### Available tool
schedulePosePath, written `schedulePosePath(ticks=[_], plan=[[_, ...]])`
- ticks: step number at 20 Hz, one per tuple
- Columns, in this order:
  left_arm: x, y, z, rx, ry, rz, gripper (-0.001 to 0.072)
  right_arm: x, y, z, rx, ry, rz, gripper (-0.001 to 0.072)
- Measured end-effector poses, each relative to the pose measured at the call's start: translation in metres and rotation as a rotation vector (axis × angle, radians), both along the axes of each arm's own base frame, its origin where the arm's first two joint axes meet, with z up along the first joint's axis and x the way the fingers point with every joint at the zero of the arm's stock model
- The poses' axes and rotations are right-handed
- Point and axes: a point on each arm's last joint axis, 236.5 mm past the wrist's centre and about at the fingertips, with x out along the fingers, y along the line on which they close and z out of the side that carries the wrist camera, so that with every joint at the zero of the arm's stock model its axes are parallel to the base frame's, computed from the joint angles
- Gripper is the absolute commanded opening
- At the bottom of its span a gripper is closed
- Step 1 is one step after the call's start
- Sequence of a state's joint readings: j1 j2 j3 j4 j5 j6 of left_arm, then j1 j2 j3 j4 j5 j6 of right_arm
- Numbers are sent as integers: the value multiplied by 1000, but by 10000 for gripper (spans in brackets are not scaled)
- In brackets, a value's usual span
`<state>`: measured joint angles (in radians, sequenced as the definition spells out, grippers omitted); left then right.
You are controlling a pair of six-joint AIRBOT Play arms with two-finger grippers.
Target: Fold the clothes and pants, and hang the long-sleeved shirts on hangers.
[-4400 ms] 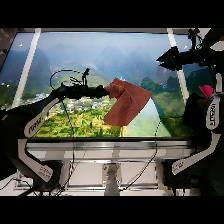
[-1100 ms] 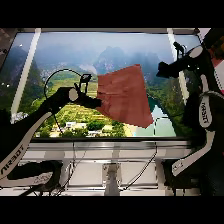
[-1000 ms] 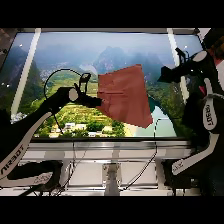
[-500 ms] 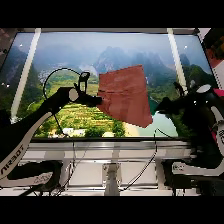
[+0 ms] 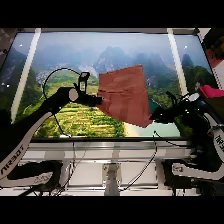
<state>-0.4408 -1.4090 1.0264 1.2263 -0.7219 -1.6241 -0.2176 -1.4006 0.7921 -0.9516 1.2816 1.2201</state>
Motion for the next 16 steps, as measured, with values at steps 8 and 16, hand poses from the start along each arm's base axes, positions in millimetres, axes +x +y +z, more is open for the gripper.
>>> schedulePosePath(ticks=[8, 16], plan=[[0, 0, 0, 0, 0, 0, 6, -13, 25, -4, 8, 3, 88, 5], [24, 3, 14, -55, -57, 78, 5, 22, 43, 53, 93, -90, 69, 2]])
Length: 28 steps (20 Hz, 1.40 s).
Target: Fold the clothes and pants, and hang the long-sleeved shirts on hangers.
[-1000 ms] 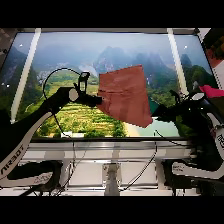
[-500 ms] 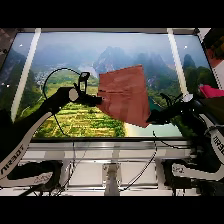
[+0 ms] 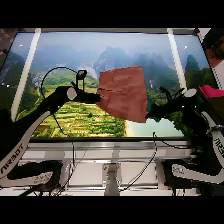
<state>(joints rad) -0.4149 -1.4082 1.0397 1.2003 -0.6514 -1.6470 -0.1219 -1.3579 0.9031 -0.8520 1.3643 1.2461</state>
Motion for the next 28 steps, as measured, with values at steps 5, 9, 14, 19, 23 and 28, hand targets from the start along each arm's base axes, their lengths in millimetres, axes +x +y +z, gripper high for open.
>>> schedulePosePath(ticks=[5, 9, 14, 19, 23, 28], plan=[[51, -18, 70, -136, -188, 74, 4, 98, -3, 74, 12, -291, -157, 2], [99, -25, 166, -258, -447, 137, 3, 197, -24, 156, 28, -637, -411, 2], [124, -23, 270, -336, -710, 156, 4, 260, -46, 276, 31, -1028, -546, 2], [127, -20, 303, -304, -815, 120, 5, 272, -43, 334, -41, -1247, -489, 4], [116, -25, 271, -197, -722, 8, 4, 262, -39, 305, -136, -1174, -351, 1], [76, -21, 167, -51, -432, -124, 3, 207, -47, 212, -166, -797, -248, 1]])
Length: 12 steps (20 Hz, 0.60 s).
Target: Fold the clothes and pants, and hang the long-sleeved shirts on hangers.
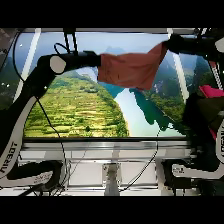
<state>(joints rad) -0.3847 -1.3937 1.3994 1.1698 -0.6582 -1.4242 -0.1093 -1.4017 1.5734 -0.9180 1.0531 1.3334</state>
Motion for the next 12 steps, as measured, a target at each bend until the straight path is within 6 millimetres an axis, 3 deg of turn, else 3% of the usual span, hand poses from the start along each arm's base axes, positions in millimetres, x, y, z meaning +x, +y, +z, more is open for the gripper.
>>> schedulePosePath(ticks=[4, 7, 9, 12], plan=[[-46, 9, -75, 77, 190, -31, 4, -74, 1, -67, 21, 267, 30, 3], [-89, 4, -123, 130, 314, -82, 4, -134, 9, -113, 41, 464, 65, 4], [-116, 0, -149, 160, 386, -113, 4, -165, 13, -138, 48, 569, 83, 4], [-144, -2, -174, 190, 454, -139, 4, -198, 15, -163, 54, 681, 100, 5]])
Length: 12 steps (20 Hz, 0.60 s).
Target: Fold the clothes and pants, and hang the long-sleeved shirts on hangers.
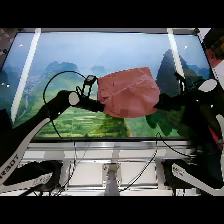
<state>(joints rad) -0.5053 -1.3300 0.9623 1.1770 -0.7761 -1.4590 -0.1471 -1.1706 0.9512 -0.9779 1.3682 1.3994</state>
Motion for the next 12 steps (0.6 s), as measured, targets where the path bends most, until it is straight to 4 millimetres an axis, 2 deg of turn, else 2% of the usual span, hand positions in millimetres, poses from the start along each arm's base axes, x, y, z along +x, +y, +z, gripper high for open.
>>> schedulePosePath(ticks=[2, 3, 4, 5, 6, 9, 11, 12], plan=[[-9, 1, -8, 12, 20, -7, 6, -12, -1, -9, -6, 38, 9, 26], [-10, 1, -10, 15, 24, -9, 6, -17, -2, -12, -11, 56, 14, 104], [-13, 2, -12, 18, 31, -11, 26, -20, -3, -14, -16, 66, 17, 282], [-14, 2, -14, 21, 34, -12, 159, -23, -4, -16, -26, 75, 22, 406], [-16, 4, -15, 29, 40, -17, 248, -27, -8, -19, -45, 87, 32, 425], [-20, 19, -22, 89, 63, -16, 248, -28, -31, -27, -157, 83, 56, 424], [-21, 37, -24, 138, 85, 17, 248, -18, -47, -27, -229, 44, 55, 421], [-21, 46, -22, 154, 95, 40, 247, -13, -53, -26, -256, 26, 54, 395]])
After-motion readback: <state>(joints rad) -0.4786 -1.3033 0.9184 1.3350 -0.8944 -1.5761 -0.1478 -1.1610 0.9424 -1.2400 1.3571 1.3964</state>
